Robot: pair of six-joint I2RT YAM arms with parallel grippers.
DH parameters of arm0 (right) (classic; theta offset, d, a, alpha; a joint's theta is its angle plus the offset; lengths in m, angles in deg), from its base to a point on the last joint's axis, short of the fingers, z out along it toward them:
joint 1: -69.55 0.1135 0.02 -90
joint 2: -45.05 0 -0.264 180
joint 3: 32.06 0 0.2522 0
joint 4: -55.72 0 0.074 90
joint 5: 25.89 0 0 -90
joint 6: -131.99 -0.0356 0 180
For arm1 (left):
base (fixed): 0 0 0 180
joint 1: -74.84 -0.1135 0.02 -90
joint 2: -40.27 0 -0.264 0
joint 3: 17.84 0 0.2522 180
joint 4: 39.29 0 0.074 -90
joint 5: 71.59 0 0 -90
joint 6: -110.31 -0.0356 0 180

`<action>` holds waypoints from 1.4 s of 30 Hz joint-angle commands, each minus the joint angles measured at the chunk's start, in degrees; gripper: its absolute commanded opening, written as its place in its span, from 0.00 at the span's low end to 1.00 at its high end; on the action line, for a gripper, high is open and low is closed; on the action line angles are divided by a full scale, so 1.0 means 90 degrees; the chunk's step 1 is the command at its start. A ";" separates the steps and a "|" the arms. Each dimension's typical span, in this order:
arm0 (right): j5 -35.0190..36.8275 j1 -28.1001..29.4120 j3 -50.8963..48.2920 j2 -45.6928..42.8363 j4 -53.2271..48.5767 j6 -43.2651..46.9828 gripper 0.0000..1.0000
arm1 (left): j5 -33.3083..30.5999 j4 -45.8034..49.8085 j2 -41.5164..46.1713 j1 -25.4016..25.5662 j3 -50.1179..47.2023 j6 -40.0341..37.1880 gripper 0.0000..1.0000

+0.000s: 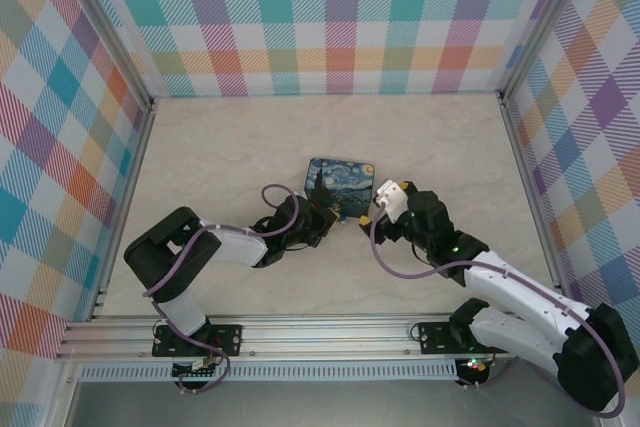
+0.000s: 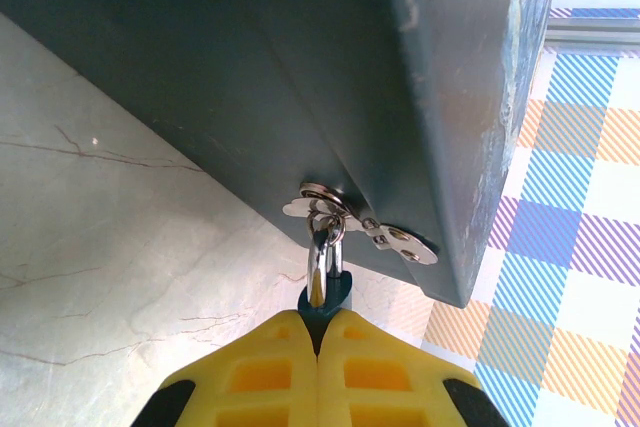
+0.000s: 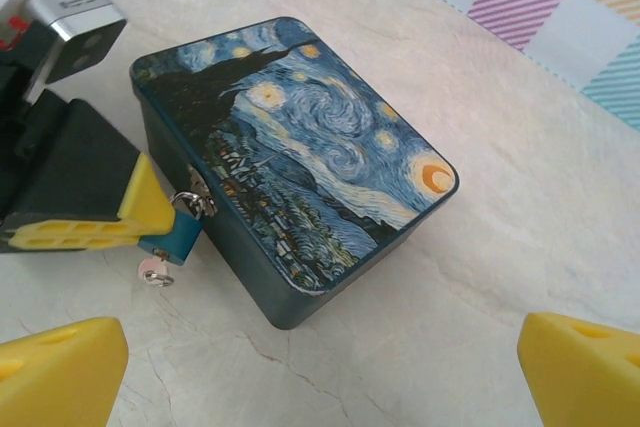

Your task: Unlock a padlock with a key

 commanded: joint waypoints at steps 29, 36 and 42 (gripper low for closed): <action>0.2324 0.2021 -0.1104 0.2006 0.3414 0.3318 0.68 | 0.0125 0.0166 0.0187 0.0011 0.0295 0.0394 0.00; 0.1828 0.1959 -0.1009 0.2494 0.3602 0.2989 0.59 | 0.0084 0.0166 0.0248 0.0013 0.0271 0.0390 0.00; 0.1542 0.1786 -0.0884 0.2805 0.3726 0.2751 0.54 | 0.0102 0.0151 0.0234 0.0018 0.0256 0.0405 0.00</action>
